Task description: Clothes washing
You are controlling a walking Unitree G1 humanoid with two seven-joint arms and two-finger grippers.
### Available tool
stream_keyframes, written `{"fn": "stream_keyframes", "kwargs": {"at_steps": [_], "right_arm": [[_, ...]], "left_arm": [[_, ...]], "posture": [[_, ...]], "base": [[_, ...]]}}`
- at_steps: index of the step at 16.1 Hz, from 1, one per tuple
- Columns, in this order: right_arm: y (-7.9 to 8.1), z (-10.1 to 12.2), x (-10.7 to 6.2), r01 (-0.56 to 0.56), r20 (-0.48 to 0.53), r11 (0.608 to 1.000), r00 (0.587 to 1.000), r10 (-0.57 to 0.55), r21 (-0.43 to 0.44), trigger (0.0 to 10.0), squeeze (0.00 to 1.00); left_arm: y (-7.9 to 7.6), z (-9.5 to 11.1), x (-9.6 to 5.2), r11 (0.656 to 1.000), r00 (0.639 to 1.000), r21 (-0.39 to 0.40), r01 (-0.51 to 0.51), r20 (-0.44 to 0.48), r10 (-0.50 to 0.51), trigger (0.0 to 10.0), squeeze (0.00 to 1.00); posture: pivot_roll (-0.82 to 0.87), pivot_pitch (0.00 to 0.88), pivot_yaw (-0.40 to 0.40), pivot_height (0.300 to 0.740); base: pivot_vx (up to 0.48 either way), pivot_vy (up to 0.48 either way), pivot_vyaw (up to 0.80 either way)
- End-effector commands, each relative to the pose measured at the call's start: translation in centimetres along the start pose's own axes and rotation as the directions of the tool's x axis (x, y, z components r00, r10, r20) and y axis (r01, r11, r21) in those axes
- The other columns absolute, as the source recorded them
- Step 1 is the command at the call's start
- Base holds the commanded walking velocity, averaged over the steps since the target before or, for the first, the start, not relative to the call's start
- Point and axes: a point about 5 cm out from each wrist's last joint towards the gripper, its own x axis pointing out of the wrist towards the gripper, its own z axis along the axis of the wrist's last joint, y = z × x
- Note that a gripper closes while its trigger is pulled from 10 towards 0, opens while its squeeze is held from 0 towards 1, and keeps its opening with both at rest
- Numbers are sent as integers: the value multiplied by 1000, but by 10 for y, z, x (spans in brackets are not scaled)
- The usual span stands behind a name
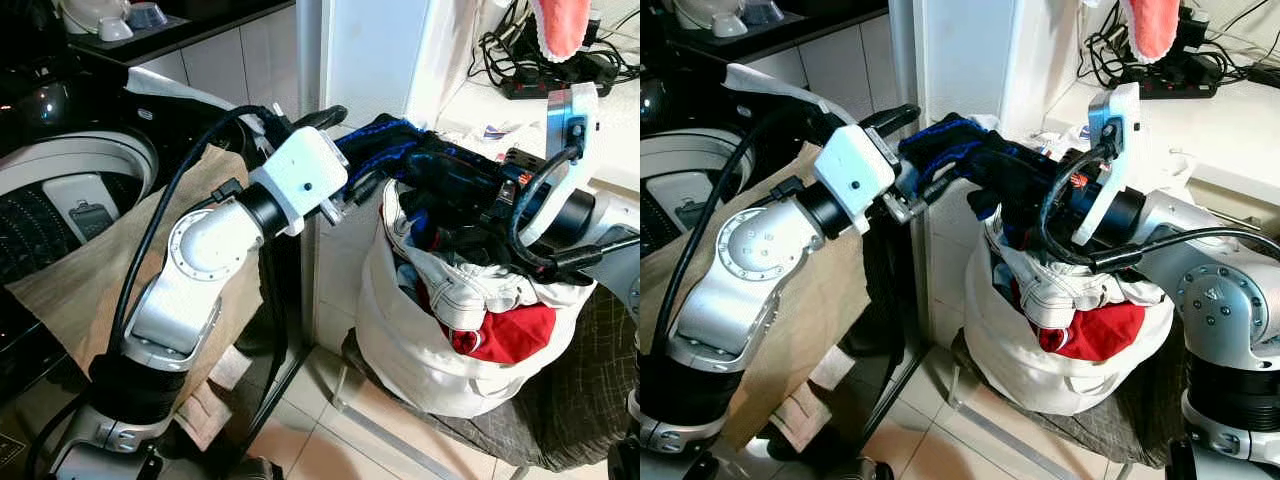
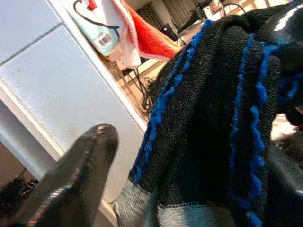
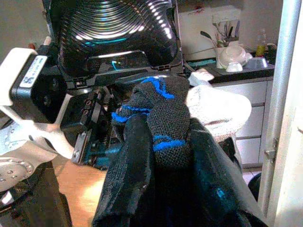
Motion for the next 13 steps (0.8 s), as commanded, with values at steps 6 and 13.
{"fn": "stream_keyframes", "kwargs": {"at_steps": [6,13], "right_arm": [[1,0,-1,-7,1,1000,1000,7,12,0,0],[-1,-4,0,2,-1,1000,1000,-2,23,0,0]], "left_arm": [[0,1,0,999,1000,-45,1,6,-1,0,0],[0,-1,-2,998,1000,-58,13,-6,-13,0,0]], "posture": [[-32,0,15,740],[-30,0,18,740]], "base": [[0,0,0],[0,0,0]]}}
